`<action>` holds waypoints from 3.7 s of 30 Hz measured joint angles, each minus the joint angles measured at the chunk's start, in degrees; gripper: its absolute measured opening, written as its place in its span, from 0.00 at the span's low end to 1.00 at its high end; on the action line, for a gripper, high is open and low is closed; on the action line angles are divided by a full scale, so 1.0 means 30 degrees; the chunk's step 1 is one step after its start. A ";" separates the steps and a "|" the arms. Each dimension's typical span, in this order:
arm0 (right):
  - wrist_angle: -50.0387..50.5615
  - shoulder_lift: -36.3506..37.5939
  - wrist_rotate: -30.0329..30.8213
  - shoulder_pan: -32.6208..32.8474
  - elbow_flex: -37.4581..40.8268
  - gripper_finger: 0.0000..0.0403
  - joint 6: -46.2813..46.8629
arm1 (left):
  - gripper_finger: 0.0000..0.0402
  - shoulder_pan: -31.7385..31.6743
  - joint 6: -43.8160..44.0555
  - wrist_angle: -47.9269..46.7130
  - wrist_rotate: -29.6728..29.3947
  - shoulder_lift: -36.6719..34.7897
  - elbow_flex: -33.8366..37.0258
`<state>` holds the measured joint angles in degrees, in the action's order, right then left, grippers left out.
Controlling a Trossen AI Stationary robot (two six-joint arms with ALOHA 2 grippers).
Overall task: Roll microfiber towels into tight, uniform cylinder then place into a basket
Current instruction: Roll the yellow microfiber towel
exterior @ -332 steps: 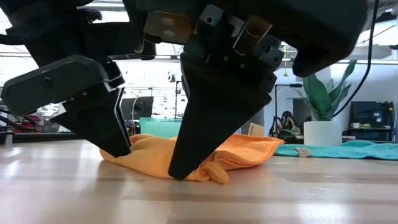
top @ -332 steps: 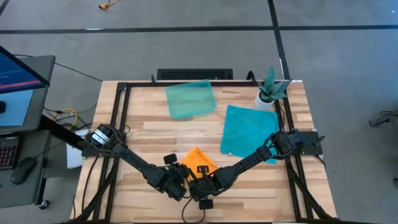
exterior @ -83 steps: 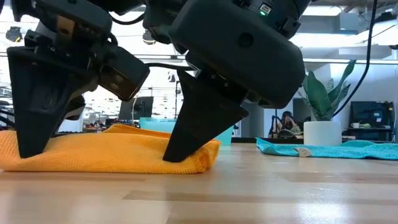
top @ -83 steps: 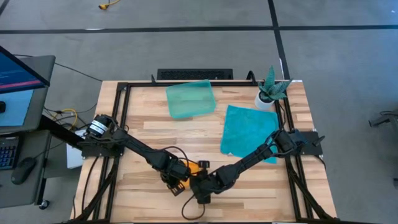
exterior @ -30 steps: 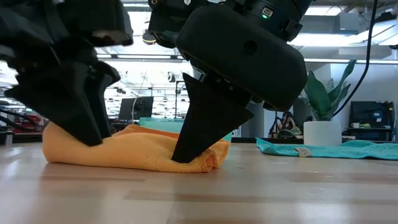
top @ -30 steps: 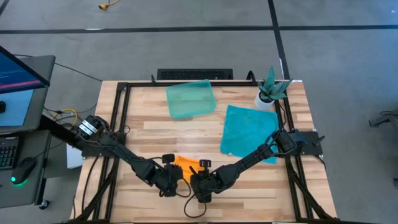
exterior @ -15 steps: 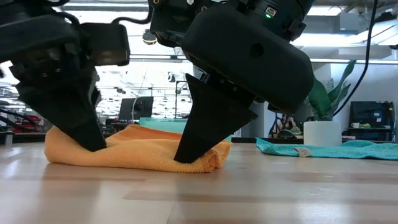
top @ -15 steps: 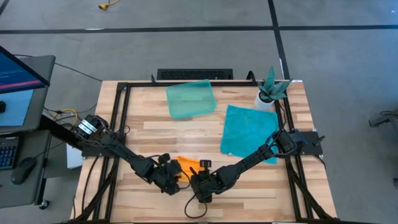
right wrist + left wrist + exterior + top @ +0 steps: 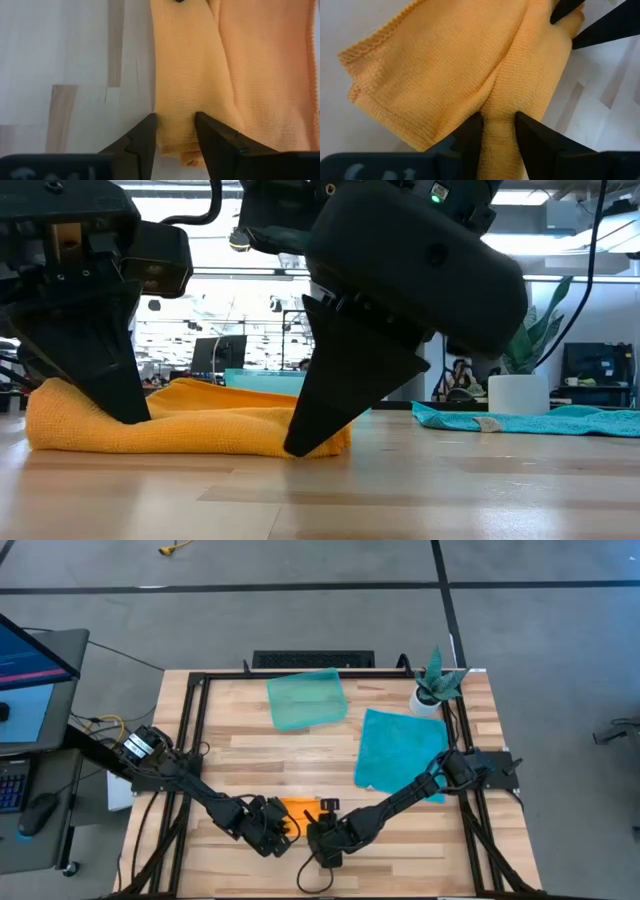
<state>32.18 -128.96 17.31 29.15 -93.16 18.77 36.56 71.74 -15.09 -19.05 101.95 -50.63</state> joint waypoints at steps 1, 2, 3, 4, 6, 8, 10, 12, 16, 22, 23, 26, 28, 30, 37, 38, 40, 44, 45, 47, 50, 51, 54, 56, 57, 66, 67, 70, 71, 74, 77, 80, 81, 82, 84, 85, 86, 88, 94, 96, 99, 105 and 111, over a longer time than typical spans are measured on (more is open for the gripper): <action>0.0461 -0.0017 -0.0040 0.0000 -0.0253 0.41 -0.0209 | 0.29 -0.0007 0.0003 -0.0007 0.0058 0.0000 0.0003; 0.0905 -0.0041 -0.0088 0.0007 -0.0527 0.40 -0.0326 | 0.29 -0.0007 0.0020 -0.0023 0.0131 0.0000 0.0007; 0.1324 -0.0052 -0.0104 0.0042 -0.0808 0.40 -0.0478 | 0.29 0.0003 0.0032 -0.0090 0.0248 0.0000 0.0007; 0.1693 -0.0053 -0.0121 0.0100 -0.1085 0.39 -0.0677 | 0.29 0.0022 0.0032 -0.0146 0.0374 0.0000 0.0022; 0.2200 0.0075 -0.0017 0.0271 -0.1478 0.38 -0.0915 | 0.29 0.0036 0.0039 -0.0182 0.0445 0.0000 0.0029; 0.2095 0.0136 0.0175 0.0481 -0.1761 0.36 -0.1465 | 0.29 0.0029 0.0039 -0.0182 0.0460 0.0007 0.0029; 0.2073 0.0136 0.1062 0.0816 -0.2028 0.35 -0.2262 | 0.29 0.0029 0.0039 -0.0175 0.0454 0.0007 0.0029; 0.1609 0.0166 0.2285 0.1226 -0.2209 0.34 -0.3448 | 0.29 0.0029 0.0032 -0.0173 0.0451 0.0015 0.0029; 0.1053 0.0050 0.4211 0.1879 -0.2230 0.33 -0.5601 | 0.29 0.0029 0.0032 -0.0161 0.0432 0.0022 0.0036; 0.0708 0.0027 0.3679 0.1499 -0.2055 0.34 -0.5780 | 0.29 0.0029 0.0025 -0.0153 0.0416 0.0029 0.0036; 0.0679 0.0027 0.3264 0.1327 -0.2014 0.34 -0.5799 | 0.29 0.0029 0.0025 -0.0153 0.0402 0.0029 0.0036; 0.0545 0.0027 0.2005 0.0797 -0.2008 0.36 -0.5936 | 0.29 0.0029 0.0017 -0.0146 0.0402 0.0036 0.0036; 0.0596 0.0027 0.1341 0.0519 -0.2011 0.38 -0.5925 | 0.29 0.0029 0.0010 -0.0144 0.0380 0.0036 0.0036; 0.0650 0.0027 0.1156 0.0276 -0.2004 0.40 -0.5918 | 0.29 0.0029 -0.0005 -0.0146 0.0372 0.0036 0.0044; 0.0683 0.0034 0.1171 -0.0192 -0.1996 0.49 -0.5770 | 0.29 0.0029 -0.0026 -0.0138 0.0343 0.0044 0.0044; 0.0568 -0.0008 0.1169 -0.0222 -0.1916 0.50 -0.5765 | 0.29 0.0029 -0.0030 -0.0138 0.0340 0.0044 0.0044; 0.0276 -0.0505 0.1153 -0.0306 -0.1937 0.51 -0.5747 | 0.29 0.0029 -0.0103 -0.0132 0.0336 0.0044 0.0044; 0.0184 -0.1225 0.0937 -0.0299 -0.1970 0.52 -0.5437 | 0.29 0.0029 -0.0245 -0.0114 0.0307 0.0044 0.0051; 0.0270 -0.1303 0.0963 -0.0297 -0.1985 0.52 -0.5337 | 0.29 0.0029 -0.0245 -0.0106 0.0291 0.0044 0.0051; 0.0668 -0.1365 0.1039 -0.0284 -0.1995 0.52 -0.5165 | 0.29 0.0029 -0.0245 -0.0109 0.0285 0.0044 0.0051; 0.0928 -0.1619 0.1108 -0.0470 -0.2019 0.50 -0.3958 | 0.29 0.0029 -0.0241 -0.0102 0.0285 0.0044 0.0051; 0.0981 -0.1633 0.1112 -0.0522 -0.2019 0.48 -0.3526 | 0.29 0.0029 -0.0252 -0.0102 0.0285 0.0044 0.0051; 0.1067 -0.1662 0.1035 -0.0652 -0.2012 0.41 -0.2787 | 0.29 0.0036 -0.0658 -0.0105 0.0288 0.0044 0.0051; 0.1149 -0.1687 0.1153 -0.0644 -0.2003 0.33 -0.2756 | 0.29 0.0036 -0.1011 -0.0109 0.0327 0.0044 0.0051; 0.1183 -0.1695 0.1275 -0.0594 -0.1995 0.29 -0.2762 | 0.29 0.0036 -0.1134 -0.0109 0.0346 0.0044 0.0051; 0.1291 -0.1722 0.1395 -0.0372 -0.1960 0.05 -0.2028 | 0.29 0.0263 -0.3010 -0.0138 -0.0281 -0.0355 0.0083; 0.1284 -0.1714 0.1269 -0.0387 -0.1953 0.07 -0.1785 | 0.29 0.0351 -0.3229 -0.0250 -0.0545 -0.0513 0.0123; 0.1297 -0.1694 0.0569 -0.0509 -0.1946 0.10 -0.1388 | 0.29 0.0680 -0.3931 -0.0533 -0.0994 -0.1164 0.0155; 0.1306 -0.1688 0.0442 -0.0530 -0.1946 0.09 -0.1259 | 0.29 0.0832 -0.4306 -0.0598 -0.1154 -0.1397 0.0168; 0.1328 -0.1676 0.0208 -0.0597 -0.1946 0.06 -0.0842 | 0.29 0.1362 -0.5739 -0.0541 -0.2093 -0.2108 0.0160; 0.1335 -0.1648 -0.0335 -0.0670 -0.1946 0.04 -0.0289 | 0.29 0.2084 -0.7660 -0.0529 -0.3538 -0.2746 0.0152; 0.1342 -0.1641 -0.0538 -0.0670 -0.1946 0.04 -0.0081 | 0.29 0.2886 -0.9027 -0.0473 -0.4787 -0.3221 0.0138; 0.1342 -0.1641 -0.0549 -0.0670 -0.1946 0.05 -0.0049 | 0.29 0.3148 -0.9511 -0.0362 -0.5061 -0.3329 0.0132; 0.1342 -0.1641 -0.0553 -0.0670 -0.1946 0.06 -0.0046 | 0.29 0.3403 -0.9960 -0.0251 -0.5260 -0.3384 0.0106; 0.1342 -0.1641 -0.0618 -0.0670 -0.1946 0.08 -0.0024 | 0.29 0.3878 -1.0675 -0.0267 -0.5310 -0.3395 -0.0113; 0.1342 -0.1641 -0.0651 -0.0670 -0.1946 0.08 0.0078 | 0.29 0.4096 -1.0976 -0.0277 -0.5310 -0.3395 -0.0313; 0.1342 -0.1641 -0.0665 -0.0670 -0.1946 0.07 0.0114 | 0.29 0.4314 -1.1317 -0.0275 -0.5322 -0.3395 -0.0565; 0.1337 -0.1641 -0.0671 -0.0670 -0.1946 0.06 0.0114 | 0.29 0.4658 -1.2290 -0.0248 -0.5392 -0.3395 -0.1222; 0.1336 -0.1634 -0.0687 -0.0670 -0.1946 0.06 0.0122 | 0.29 0.5841 -1.6209 -0.1783 -0.7872 -0.3358 -0.4501; 0.1335 -0.1634 -0.0697 -0.0673 -0.1946 0.07 0.0261 | 0.29 0.6258 -1.6750 -0.2862 -0.8775 -0.3351 -0.5492; 0.1335 -0.1627 -0.0943 -0.0780 -0.1946 0.07 0.0421 | 0.29 0.6605 -1.6922 -0.3440 -0.9567 -0.3351 -0.6009; 0.1338 -0.1627 -0.0939 -0.0768 -0.1946 0.05 0.0430 | 0.28 0.6914 -1.5280 -0.4553 -1.0320 -0.2257 -0.5708; 0.1306 -0.1627 -0.1002 -0.0867 -0.1946 0.07 0.0442 | 0.23 0.6735 -1.5250 -0.4775 -1.0276 0.0575 -0.5690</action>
<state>36.10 -133.84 14.30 26.54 -99.00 20.10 56.76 25.99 -29.42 -49.88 103.68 -67.70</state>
